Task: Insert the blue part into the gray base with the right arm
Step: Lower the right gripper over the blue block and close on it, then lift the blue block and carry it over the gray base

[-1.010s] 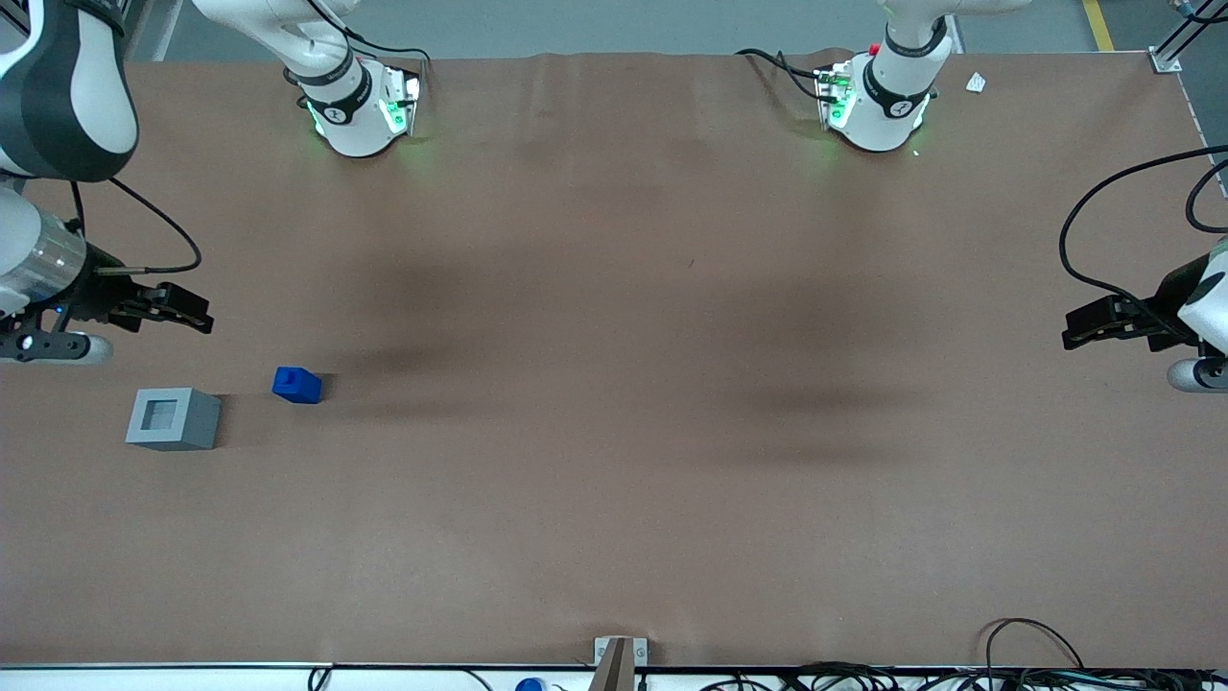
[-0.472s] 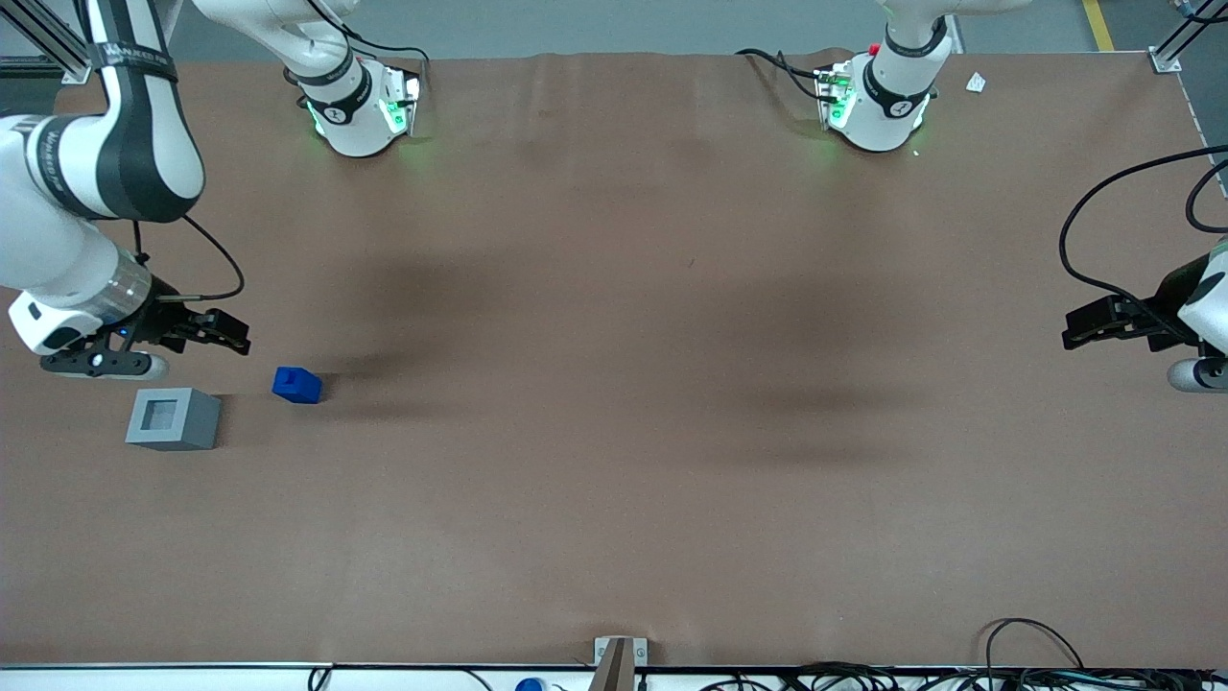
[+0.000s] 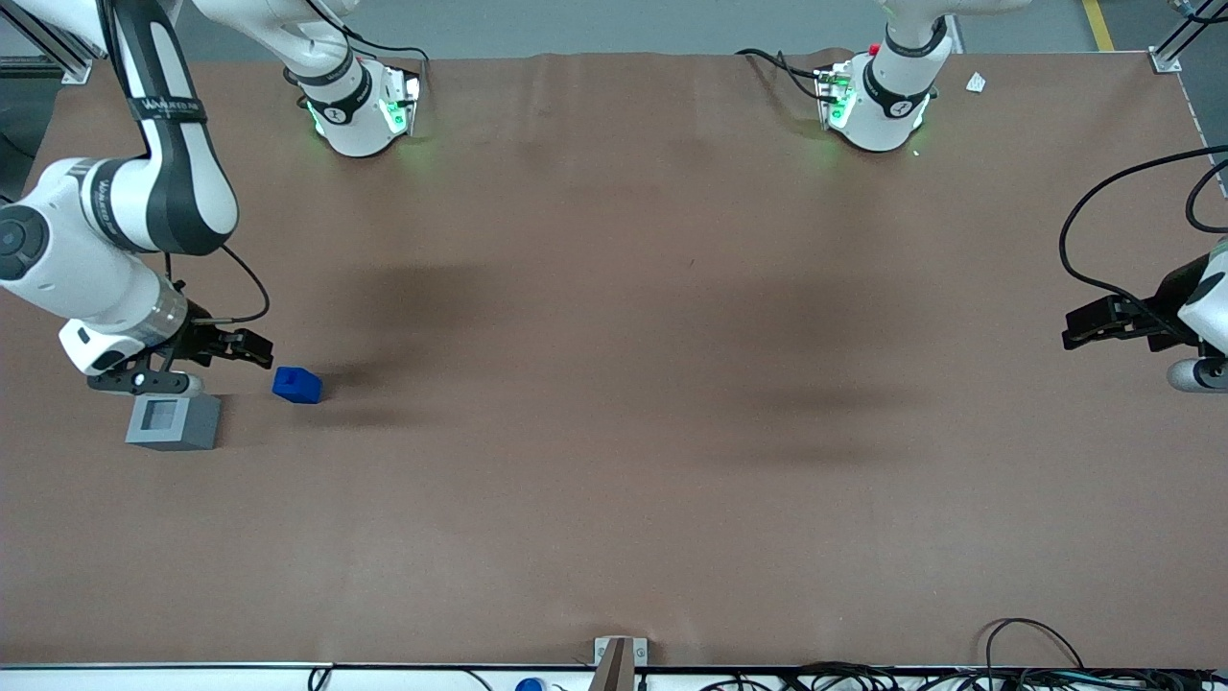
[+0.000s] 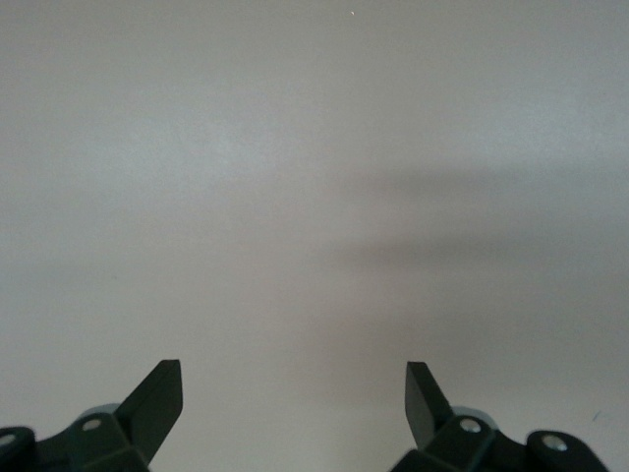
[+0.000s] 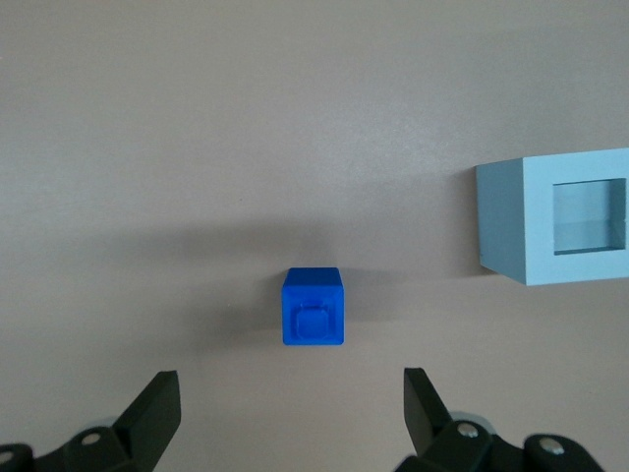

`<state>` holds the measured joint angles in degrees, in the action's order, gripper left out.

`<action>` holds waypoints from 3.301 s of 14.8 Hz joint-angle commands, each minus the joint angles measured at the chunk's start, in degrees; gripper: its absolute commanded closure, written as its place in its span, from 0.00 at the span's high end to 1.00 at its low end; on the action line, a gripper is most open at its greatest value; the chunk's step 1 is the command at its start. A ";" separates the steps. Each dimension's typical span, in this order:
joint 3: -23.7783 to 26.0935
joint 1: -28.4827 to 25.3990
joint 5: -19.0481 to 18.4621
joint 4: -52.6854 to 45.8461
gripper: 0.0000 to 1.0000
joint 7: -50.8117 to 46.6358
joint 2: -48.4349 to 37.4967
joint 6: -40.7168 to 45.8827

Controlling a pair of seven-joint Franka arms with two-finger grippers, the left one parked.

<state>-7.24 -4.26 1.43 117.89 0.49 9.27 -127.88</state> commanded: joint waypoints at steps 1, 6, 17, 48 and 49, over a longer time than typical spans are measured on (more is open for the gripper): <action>0.64 1.19 -0.02 1.19 1.00 0.65 1.27 -3.16; 0.73 1.10 -0.02 3.13 0.98 0.56 4.70 -8.88; 0.73 1.10 -0.11 2.87 0.84 0.65 11.64 -11.07; 0.64 8.91 -0.29 -13.65 0.04 8.19 8.31 10.72; 0.64 9.70 -0.29 -14.27 0.04 9.78 8.31 10.89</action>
<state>-7.46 2.88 1.40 104.99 7.06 17.62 -117.92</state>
